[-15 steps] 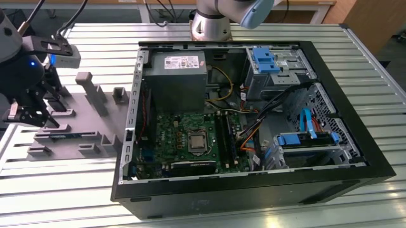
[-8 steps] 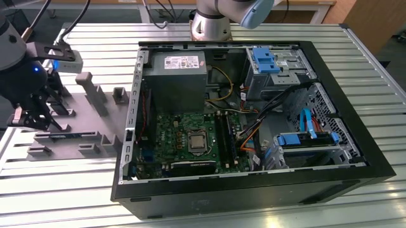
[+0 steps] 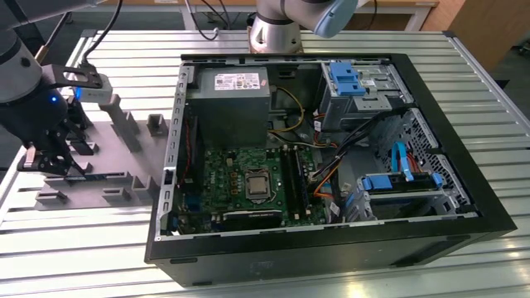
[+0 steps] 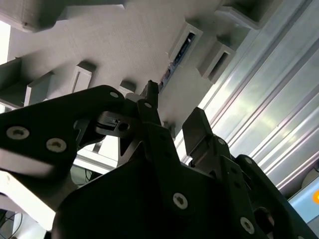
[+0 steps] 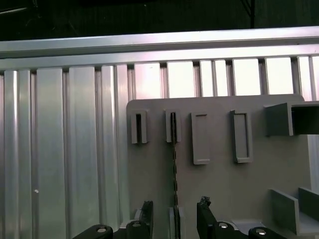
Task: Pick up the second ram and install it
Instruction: 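Pick up the second ram and move it above second insertion slot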
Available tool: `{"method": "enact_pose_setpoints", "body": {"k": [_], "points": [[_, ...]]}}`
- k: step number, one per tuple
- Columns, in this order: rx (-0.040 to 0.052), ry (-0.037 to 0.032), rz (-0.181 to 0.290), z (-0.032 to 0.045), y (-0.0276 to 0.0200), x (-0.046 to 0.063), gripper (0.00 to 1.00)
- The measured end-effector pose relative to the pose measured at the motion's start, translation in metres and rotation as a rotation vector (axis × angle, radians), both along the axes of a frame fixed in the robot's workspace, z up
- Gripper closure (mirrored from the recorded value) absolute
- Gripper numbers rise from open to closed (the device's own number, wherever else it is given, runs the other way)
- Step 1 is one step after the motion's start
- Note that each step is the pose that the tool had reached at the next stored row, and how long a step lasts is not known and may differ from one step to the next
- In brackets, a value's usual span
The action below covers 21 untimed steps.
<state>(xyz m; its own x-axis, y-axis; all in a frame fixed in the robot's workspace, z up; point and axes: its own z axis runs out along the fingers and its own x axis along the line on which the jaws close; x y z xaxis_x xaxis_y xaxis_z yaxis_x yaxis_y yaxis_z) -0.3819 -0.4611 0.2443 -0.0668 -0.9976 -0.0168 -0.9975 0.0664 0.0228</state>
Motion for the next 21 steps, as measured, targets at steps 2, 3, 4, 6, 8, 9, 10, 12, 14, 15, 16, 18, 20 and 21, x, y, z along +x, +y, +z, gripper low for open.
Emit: {"method": "enact_pose_setpoints", "body": {"k": [2,3,4,6,8,9,10,12,14,15,16,18,20,21], "points": [[-0.0001,0.0002,0.0,0.0001,0.0,0.0,0.53],[-0.0001,0.0002,0.0,0.0,0.0,0.0,0.53],[-0.0001,0.0002,0.0,-0.0001,0.0,0.0,0.53],[0.0,0.0001,0.0,-0.0002,0.0,0.0,0.53],[-0.0001,0.0001,0.0,-0.0002,0.0,0.0,0.53],[-0.0001,0.0002,0.0,-0.0002,0.0,0.0,0.53],[-0.0001,0.0001,0.0,-0.0002,0.0,0.0,0.53],[-0.0001,0.0001,0.0,-0.0003,0.0,0.0,0.53],[-0.0001,0.0001,0.0,-0.0003,0.0,0.0,0.53],[-0.0001,0.0001,0.0,-0.0003,0.0,0.0,0.53],[0.0,0.0,0.0,-0.0007,0.0,0.0,0.53],[0.0002,-0.0002,0.0,-0.0031,0.0,-0.0001,0.53],[0.0001,-0.0001,0.0,-0.0068,-0.0001,-0.0003,0.53],[0.0,0.0,0.0,-0.0085,-0.0001,-0.0004,0.53]]}}
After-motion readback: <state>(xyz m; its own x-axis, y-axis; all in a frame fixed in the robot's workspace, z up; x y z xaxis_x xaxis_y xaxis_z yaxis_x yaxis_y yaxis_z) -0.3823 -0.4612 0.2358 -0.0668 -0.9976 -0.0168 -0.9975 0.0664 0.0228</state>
